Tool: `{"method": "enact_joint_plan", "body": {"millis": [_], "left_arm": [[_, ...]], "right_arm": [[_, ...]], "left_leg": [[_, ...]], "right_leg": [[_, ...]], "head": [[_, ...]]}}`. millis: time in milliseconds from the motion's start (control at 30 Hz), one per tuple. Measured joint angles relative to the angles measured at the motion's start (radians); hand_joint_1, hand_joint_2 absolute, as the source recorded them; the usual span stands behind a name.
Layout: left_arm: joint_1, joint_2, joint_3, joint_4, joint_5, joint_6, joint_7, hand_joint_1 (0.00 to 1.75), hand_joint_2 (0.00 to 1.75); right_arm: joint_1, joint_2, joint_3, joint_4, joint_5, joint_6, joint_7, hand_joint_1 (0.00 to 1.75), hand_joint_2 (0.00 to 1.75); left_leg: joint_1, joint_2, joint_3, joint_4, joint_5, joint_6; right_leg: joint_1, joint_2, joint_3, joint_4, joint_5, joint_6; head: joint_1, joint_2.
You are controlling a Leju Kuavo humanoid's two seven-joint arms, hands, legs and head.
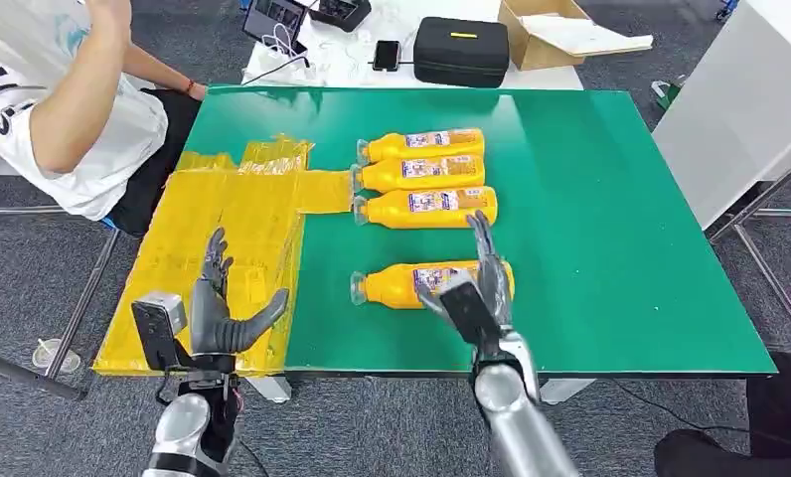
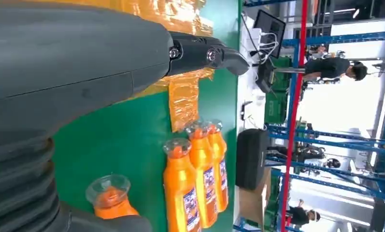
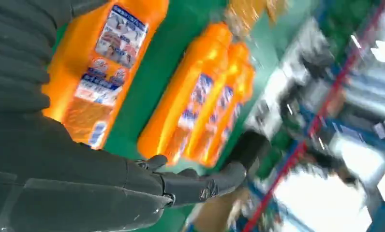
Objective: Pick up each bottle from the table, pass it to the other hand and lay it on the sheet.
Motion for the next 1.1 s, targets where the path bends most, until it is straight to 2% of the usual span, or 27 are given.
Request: {"method": "enact_joint_plan", "body": {"millis": [100,300,467,633,1100], "left_arm": [[-0.006,0.002,0.001,0.013,0.007,-0.001,-0.004,0.00,1.75],[-0.016,0.005,0.017,0.032,0.015,-0.003,-0.016,0.00,1.75],[-0.028,0.008,0.033,0.045,0.019,-0.003,-0.017,0.00,1.75],[-0.044,0.010,0.044,0.062,0.021,-0.005,-0.019,0.00,1.75],[-0.061,0.015,0.058,0.098,0.020,-0.020,-0.035,0.00,1.75]], "right_arm": [[-0.079,-0.038,0.034,0.075,0.024,0.125,0.063,0.00,1.75],[-0.189,-0.081,0.108,0.201,0.037,0.278,0.099,0.00,1.75],[-0.259,-0.103,0.160,0.270,0.032,0.328,0.105,0.00,1.75],[-0.328,-0.138,0.228,0.319,-0.001,0.445,0.094,0.00,1.75],[-0.402,-0.247,0.374,0.373,-0.068,0.545,0.082,0.00,1.75]], "left_leg": [[0.000,0.000,0.000,0.000,0.000,0.000],[0.000,-0.001,0.000,0.000,0.001,0.001],[0.000,-0.001,-0.001,0.000,0.001,0.001],[0.000,-0.002,-0.001,0.001,0.001,0.001],[0.000,-0.002,-0.001,0.001,0.001,0.001]], "right_leg": [[0.000,0.000,0.000,0.000,0.000,0.000],[0.000,0.000,0.000,0.000,0.000,0.000],[0.000,0.000,0.000,0.000,0.000,0.000],[0.000,-0.001,0.000,0.000,0.000,0.001],[0.000,-0.001,0.000,0.000,0.000,0.001]], "head": [[0.000,0.000],[0.000,0.000],[0.000,0.000],[0.000,0.000],[0.000,0.000]]}}
